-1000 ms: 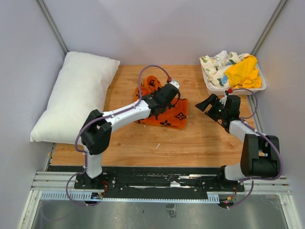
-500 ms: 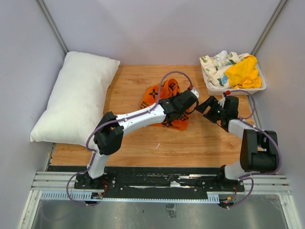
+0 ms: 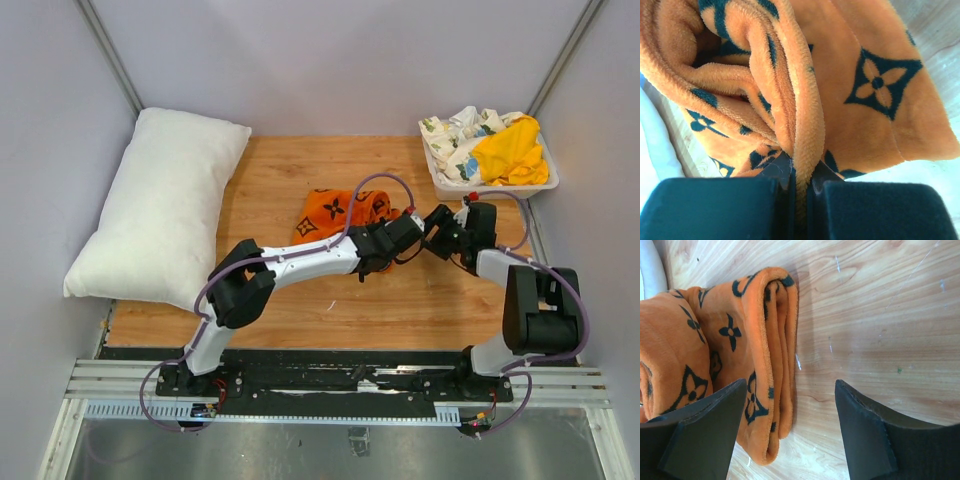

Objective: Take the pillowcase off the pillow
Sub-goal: Fold the pillowcase at the center of the board.

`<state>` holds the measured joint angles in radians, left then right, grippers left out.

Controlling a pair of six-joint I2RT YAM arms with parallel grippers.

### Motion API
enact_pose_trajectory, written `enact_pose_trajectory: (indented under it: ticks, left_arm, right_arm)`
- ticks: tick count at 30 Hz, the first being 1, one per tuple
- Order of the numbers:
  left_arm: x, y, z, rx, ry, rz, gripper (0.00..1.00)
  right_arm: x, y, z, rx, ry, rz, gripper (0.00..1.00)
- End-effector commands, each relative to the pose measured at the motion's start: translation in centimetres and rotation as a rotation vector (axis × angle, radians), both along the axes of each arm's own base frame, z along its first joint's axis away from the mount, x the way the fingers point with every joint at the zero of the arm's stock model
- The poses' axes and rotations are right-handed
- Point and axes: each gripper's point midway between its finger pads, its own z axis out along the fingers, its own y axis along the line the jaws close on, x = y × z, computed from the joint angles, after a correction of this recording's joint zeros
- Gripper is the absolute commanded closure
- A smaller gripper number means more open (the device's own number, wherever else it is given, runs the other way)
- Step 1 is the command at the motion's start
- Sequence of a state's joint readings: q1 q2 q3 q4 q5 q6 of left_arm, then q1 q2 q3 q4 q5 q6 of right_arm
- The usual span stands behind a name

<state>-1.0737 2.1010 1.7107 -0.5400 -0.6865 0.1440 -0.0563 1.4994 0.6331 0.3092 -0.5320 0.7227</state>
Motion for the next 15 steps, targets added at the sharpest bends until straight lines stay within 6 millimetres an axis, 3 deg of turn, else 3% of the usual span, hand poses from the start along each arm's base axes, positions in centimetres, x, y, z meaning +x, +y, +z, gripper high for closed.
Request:
enact_pose_trajectory:
  ticks: [1,9,15]
  left_arm:
    - [-0.9,-1.9,0.2,-0.069,0.004,-0.025,1.00]
    - [-1.0,-2.8,-0.4,-0.081,0.017,-0.044,1.00]
    - [-1.0,-3.6,-1.8,-0.082,0.046,-0.055,1.00]
  right_arm:
    - [0.4,1.6,-0.4,-0.015,-0.001,0.044,0.32]
    - [1.0,4.8,-2.0,0.003,-0.024,0.097,0.47]
    - [1.0,6.5,-3.1,0.035,-0.005,0.137,0.64]
